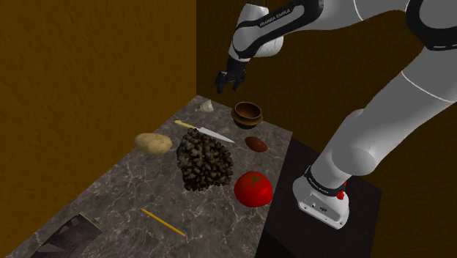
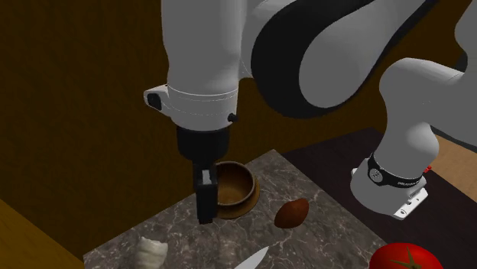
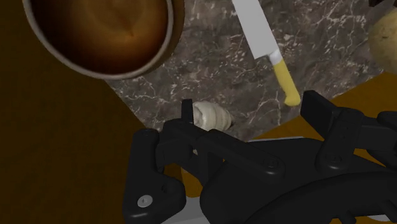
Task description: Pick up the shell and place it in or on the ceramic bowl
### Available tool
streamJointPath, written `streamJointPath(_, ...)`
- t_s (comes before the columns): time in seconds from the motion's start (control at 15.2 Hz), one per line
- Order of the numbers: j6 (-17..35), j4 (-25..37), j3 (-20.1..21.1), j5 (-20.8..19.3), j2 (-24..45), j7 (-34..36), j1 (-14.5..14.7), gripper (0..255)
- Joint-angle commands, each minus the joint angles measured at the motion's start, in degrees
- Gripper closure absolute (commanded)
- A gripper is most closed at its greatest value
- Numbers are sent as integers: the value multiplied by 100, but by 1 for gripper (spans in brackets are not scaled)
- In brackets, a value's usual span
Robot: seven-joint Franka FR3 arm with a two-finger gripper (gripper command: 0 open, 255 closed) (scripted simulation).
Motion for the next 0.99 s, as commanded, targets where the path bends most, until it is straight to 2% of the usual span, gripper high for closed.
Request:
streamJointPath(0.0,286,233,-5,217,515,-94,54,0)
streamJointPath(0.59,1026,1516,185,1185,2572,-602,5,0)
streamJointPath(0.92,1263,1656,279,1331,2950,-694,-24,0)
